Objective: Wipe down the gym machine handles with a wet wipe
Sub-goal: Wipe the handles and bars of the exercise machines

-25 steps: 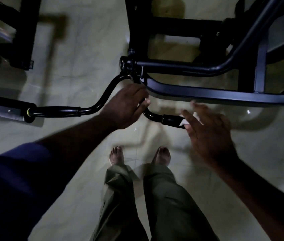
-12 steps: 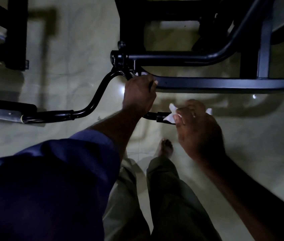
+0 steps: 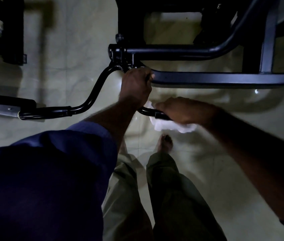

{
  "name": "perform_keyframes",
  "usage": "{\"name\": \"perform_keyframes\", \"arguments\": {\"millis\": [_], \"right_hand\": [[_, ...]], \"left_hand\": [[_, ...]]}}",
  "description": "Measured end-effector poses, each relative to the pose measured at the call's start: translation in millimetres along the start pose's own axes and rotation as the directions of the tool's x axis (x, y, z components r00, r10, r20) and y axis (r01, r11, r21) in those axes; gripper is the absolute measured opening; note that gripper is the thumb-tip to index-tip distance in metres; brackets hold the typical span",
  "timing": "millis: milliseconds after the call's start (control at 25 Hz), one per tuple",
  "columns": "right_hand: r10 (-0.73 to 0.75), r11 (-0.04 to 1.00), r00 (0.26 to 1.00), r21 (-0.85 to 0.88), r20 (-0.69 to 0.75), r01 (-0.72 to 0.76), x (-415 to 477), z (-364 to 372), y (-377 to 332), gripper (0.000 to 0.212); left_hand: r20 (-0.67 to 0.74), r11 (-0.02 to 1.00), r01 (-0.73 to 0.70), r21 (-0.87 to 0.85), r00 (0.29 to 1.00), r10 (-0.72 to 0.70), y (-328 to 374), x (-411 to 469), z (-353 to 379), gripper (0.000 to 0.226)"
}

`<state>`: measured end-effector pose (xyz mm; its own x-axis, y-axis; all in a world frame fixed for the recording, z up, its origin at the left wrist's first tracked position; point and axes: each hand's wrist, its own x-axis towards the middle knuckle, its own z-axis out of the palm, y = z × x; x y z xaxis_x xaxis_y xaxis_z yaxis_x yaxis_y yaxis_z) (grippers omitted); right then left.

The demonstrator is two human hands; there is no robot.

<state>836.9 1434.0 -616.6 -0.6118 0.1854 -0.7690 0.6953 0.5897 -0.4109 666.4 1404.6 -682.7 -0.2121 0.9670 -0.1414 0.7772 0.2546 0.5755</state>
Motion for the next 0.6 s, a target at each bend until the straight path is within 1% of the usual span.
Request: {"name": "perform_keyframes", "arguments": {"millis": [40, 80, 120, 160, 200, 240, 280, 320, 360, 400, 440, 480, 520, 560, 600], "right_hand": [[0.068, 0.992, 0.996, 0.104, 0.066, -0.074, -10.6, -4.2, 12.8, 0.056], [0.150, 0.972, 0.986, 0.172, 0.079, -0.161, -22.0, -4.6, 22.5, 0.061], [0.228, 0.958, 0.973, 0.169, 0.044, -0.233, -32.8, 2.3, 29.3, 0.056], [0.287, 0.948, 0.957, 0.155, -0.043, -0.277, -41.5, 16.1, 33.6, 0.045], [0.344, 0.927, 0.925, 0.213, -0.160, -0.308, -45.7, 30.2, 34.0, 0.035], [0.434, 0.874, 0.856, 0.362, -0.281, -0.324, -47.7, 44.2, 28.5, 0.031], [0.567, 0.760, 0.735, 0.580, -0.372, -0.293, -47.0, 59.7, 20.1, 0.028], [0.709, 0.588, 0.588, 0.787, -0.388, -0.189, -46.9, 72.0, 8.5, 0.024], [0.829, 0.412, 0.439, 0.909, -0.345, -0.064, -44.4, 83.1, -1.7, 0.017], [0.892, 0.329, 0.313, 0.943, -0.326, 0.043, -44.3, 90.2, -12.5, 0.015], [0.930, 0.253, 0.240, 0.959, -0.277, 0.129, -45.6, 95.4, -21.4, 0.021], [0.950, 0.168, 0.219, 0.954, -0.224, 0.248, -47.4, 101.2, -26.6, 0.028], [0.957, 0.061, 0.237, 0.912, -0.170, 0.406, -50.8, 105.3, -30.6, 0.034], [0.955, 0.012, 0.254, 0.872, -0.156, 0.489, -54.9, 110.3, -30.9, 0.040], [0.952, 0.072, 0.224, 0.863, -0.209, 0.499, -60.7, 115.4, -30.8, 0.043]], "left_hand": [[-0.002, 1.000, -0.002, 0.005, 1.000, 0.002, -0.2, 1.0, -0.6, 0.017], [-0.002, 1.000, -0.006, 0.009, 1.000, 0.006, -1.2, 1.9, -0.5, 0.017], [0.000, 1.000, -0.009, 0.013, 1.000, 0.009, -2.3, 2.5, -0.2, 0.017], [0.001, 1.000, -0.014, 0.017, 1.000, 0.014, -2.4, 2.0, 0.4, 0.017], [-0.001, 1.000, -0.016, 0.024, 1.000, 0.016, -1.6, 1.9, 0.6, 0.017], [-0.003, 0.999, -0.016, 0.030, 1.000, 0.017, -2.0, 3.0, 0.5, 0.018], [-0.002, 1.000, -0.016, 0.027, 1.000, 0.016, -2.9, 3.6, 0.5, 0.018], [-0.004, 1.000, -0.017, 0.015, 1.000, 0.017, -3.4, 3.9, 0.4, 0.018], [-0.007, 1.000, -0.018, 0.005, 1.000, 0.018, -3.0, 3.5, 0.2, 0.018], [-0.010, 1.000, -0.021, 0.002, 1.000, 0.021, -2.4, 2.6, 0.4, 0.017], [-0.011, 1.000, -0.021, 0.003, 1.000, 0.021, -3.0, 2.5, 0.6, 0.017], [-0.011, 1.000, -0.020, 0.002, 1.000, 0.021, -4.4, 3.2, 0.9, 0.017], [-0.003, 1.000, -0.019, 0.002, 1.000, 0.019, -5.4, 4.0, 1.7, 0.018], [0.006, 1.000, -0.017, 0.009, 1.000, 0.017, -5.5, 4.6, 2.1, 0.019], [0.012, 1.000, -0.015, 0.022, 1.000, 0.015, -5.1, 5.1, 2.4, 0.019]]}}
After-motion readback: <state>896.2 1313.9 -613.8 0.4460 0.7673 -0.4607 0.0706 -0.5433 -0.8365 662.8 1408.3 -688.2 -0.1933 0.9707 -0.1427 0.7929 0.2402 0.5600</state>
